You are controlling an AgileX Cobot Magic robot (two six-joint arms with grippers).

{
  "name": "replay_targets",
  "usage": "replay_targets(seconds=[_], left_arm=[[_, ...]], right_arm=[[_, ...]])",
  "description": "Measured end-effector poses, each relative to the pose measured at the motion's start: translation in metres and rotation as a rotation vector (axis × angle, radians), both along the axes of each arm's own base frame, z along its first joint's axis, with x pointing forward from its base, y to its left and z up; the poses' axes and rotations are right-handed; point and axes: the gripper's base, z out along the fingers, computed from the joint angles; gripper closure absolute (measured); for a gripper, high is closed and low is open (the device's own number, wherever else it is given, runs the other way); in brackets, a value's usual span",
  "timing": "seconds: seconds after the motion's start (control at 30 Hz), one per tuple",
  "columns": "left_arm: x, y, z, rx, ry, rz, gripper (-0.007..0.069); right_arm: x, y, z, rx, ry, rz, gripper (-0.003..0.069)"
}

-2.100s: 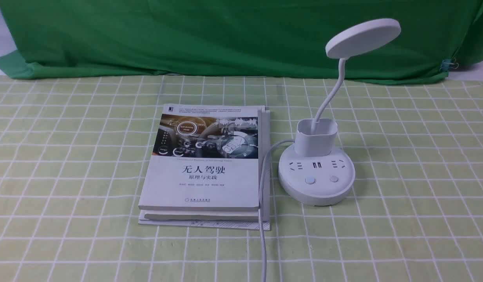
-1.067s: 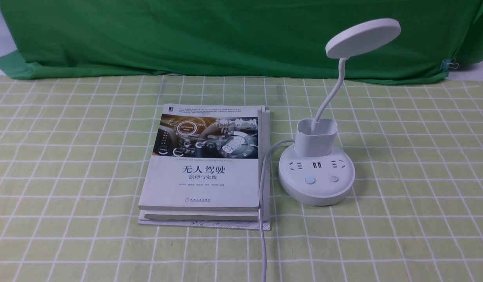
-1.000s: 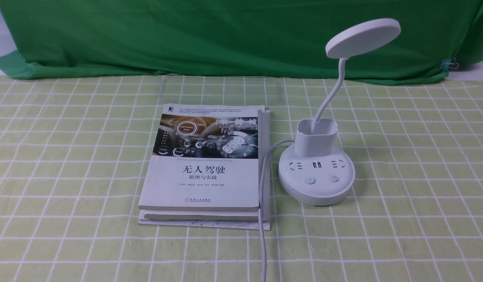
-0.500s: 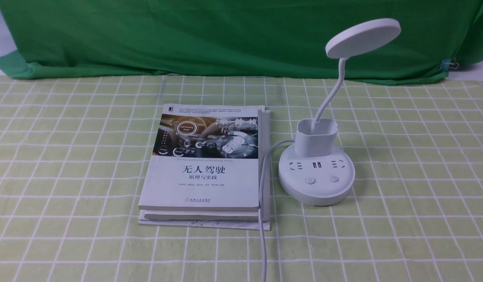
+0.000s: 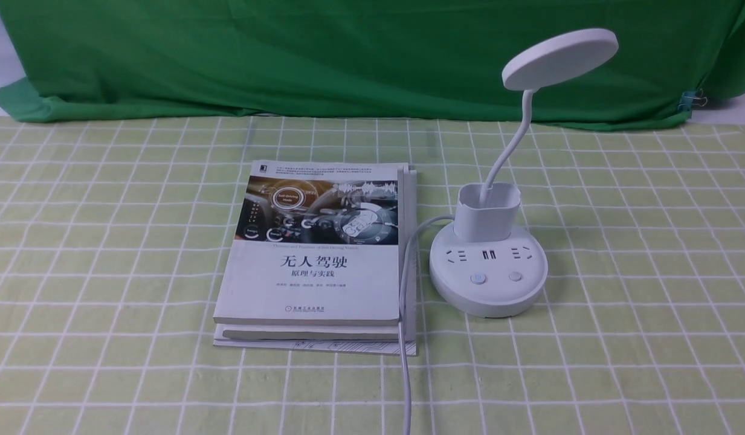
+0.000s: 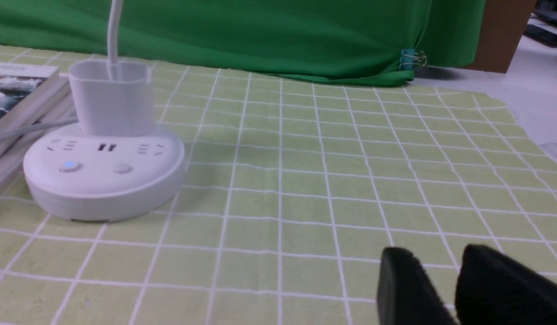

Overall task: Turn on the table lamp on the green coffee tablecloth with your hand.
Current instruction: 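Press the button on the base of the white desk lamp with the right gripper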

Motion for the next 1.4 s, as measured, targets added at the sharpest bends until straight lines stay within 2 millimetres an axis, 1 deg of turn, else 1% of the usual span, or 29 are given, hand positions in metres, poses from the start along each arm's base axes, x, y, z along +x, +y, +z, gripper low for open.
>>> replay_targets(seconds=[0.43,0.5,0.53,0.57,0.67,0.77,0.87,0.97,1.0,1.03,1.07,1.1,1.13,1.17,1.2,1.23,1.27,1.3,1.33,1.4], left_arm=[[0.0,0.0,0.0,0.0,0.0,0.0,0.0622],[0.0,0.0,0.0,0.0,0.0,0.0,0.0622],[0.0,0.0,0.0,0.0,0.0,0.0,0.0622],[0.0,0.0,0.0,0.0,0.0,0.0,0.0622],[0.0,0.0,0.0,0.0,0.0,0.0,0.0622],[0.0,0.0,0.0,0.0,0.0,0.0,0.0622],[0.0,0.0,0.0,0.0,0.0,0.0,0.0622],[0.0,0.0,0.0,0.0,0.0,0.0,0.0622],[0.0,0.0,0.0,0.0,0.0,0.0,0.0622],[0.0,0.0,0.0,0.0,0.0,0.0,0.0622],[0.0,0.0,0.0,0.0,0.0,0.0,0.0622],[0.0,0.0,0.0,0.0,0.0,0.0,0.0622],[0.0,0.0,0.0,0.0,0.0,0.0,0.0622],[0.0,0.0,0.0,0.0,0.0,0.0,0.0622],[0.0,0.0,0.0,0.0,0.0,0.0,0.0622],[0.0,0.0,0.0,0.0,0.0,0.0,0.0622],[0.0,0.0,0.0,0.0,0.0,0.0,0.0622],[0.0,0.0,0.0,0.0,0.0,0.0,0.0622],[0.0,0.0,0.0,0.0,0.0,0.0,0.0622],[0.0,0.0,0.0,0.0,0.0,0.0,0.0622]], right_arm=[[0.0,0.0,0.001,0.0,-0.01,-0.001,0.042],[0.001,0.0,0.006,0.074,-0.07,-0.013,0.042],[0.001,0.0,0.006,0.087,-0.07,-0.014,0.042],[0.001,0.0,0.011,0.22,-0.122,-0.029,0.042],[0.001,-0.001,0.019,0.433,-0.2,-0.046,0.042],[0.001,-0.002,0.025,0.56,-0.264,-0.048,0.042],[0.001,-0.003,0.028,0.605,-0.306,-0.045,0.042],[0.0,-0.003,0.029,0.624,-0.308,-0.045,0.0434],[0.001,-0.002,0.028,0.622,-0.27,-0.045,0.0474],[0.003,-0.001,0.033,0.605,-0.224,-0.044,0.0524],[0.004,-0.001,0.033,0.593,-0.196,-0.044,0.0543],[0.007,0.002,0.049,0.534,-0.112,-0.023,0.0599],[0.01,0.004,0.056,0.495,-0.046,-0.007,0.0614],[0.012,0.005,0.062,0.476,-0.032,-0.001,0.0616],[0.021,0.01,0.078,0.394,0.092,0.037,0.0625],[0.021,0.01,0.079,0.383,0.122,0.042,0.0626],[0.036,0.016,0.094,0.296,0.26,0.088,0.0627],[0.041,0.019,0.097,0.268,0.326,0.106,0.0627],[0.053,0.022,0.102,0.222,0.412,0.13,0.0627],[0.073,0.028,0.104,0.165,0.542,0.16,0.0627]])
